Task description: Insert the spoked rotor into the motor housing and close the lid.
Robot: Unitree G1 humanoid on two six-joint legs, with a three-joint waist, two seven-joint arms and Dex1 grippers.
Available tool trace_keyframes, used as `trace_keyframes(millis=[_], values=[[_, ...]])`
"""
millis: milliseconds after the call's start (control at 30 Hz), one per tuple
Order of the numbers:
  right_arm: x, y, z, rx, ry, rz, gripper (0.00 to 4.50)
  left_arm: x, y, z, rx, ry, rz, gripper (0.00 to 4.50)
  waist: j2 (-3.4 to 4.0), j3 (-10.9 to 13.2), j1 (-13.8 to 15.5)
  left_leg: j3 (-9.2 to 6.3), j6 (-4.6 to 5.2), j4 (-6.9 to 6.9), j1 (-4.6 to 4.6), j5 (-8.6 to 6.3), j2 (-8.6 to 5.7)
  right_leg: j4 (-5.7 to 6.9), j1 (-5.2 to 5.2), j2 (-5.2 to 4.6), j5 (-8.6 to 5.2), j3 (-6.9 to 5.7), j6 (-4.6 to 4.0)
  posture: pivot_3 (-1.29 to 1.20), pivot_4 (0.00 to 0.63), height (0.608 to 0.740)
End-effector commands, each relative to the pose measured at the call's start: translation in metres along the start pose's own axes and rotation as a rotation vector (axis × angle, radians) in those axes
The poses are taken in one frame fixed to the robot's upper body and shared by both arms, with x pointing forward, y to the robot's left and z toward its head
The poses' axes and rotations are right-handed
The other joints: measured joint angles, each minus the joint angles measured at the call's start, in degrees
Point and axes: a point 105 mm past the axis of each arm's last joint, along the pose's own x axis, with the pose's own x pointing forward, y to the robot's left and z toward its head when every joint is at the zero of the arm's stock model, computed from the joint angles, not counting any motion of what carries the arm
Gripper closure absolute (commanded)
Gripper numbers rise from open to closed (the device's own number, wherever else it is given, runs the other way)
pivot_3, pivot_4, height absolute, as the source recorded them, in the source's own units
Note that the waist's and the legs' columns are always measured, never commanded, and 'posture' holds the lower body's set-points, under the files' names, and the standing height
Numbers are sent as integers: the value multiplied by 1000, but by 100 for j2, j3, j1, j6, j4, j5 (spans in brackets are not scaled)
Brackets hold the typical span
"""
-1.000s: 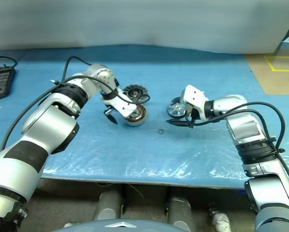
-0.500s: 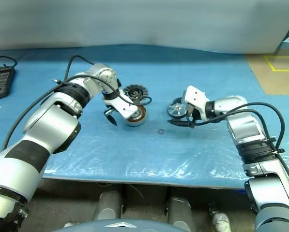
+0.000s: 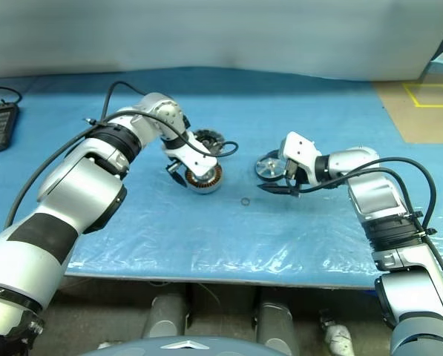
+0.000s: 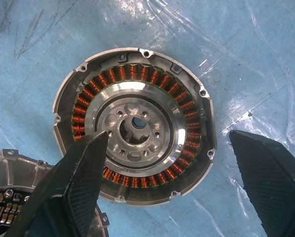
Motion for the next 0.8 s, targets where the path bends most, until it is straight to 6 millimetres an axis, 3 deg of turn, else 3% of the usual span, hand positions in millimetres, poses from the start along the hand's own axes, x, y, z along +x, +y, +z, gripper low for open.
trace_keyframes(millis=[33,300,667,800], values=[[-4,-5,7,-35,-17,-25,0,1,-1,0,11,6,-8,399,0,0,2,0,0,0,0,0,0,0,0,0,0,0,0,0,150,740],[-4,-4,7,-31,-17,-27,0,10,-7,-2,9,14,-35,399,0,0,1,0,0,0,0,0,0,0,0,0,0,0,0,0,150,740],[-6,-5,9,-33,-24,-41,0,38,-20,-1,-2,3,-83,399,0,0,4,0,0,0,10,0,-2,0,10,-2,0,0,0,0,150,740],[-6,-4,8,-31,-24,-44,0,34,-19,-2,4,14,-76,1251,0,0,5,0,0,1,20,0,-2,0,19,-2,-2,0,3,0,150,740]])
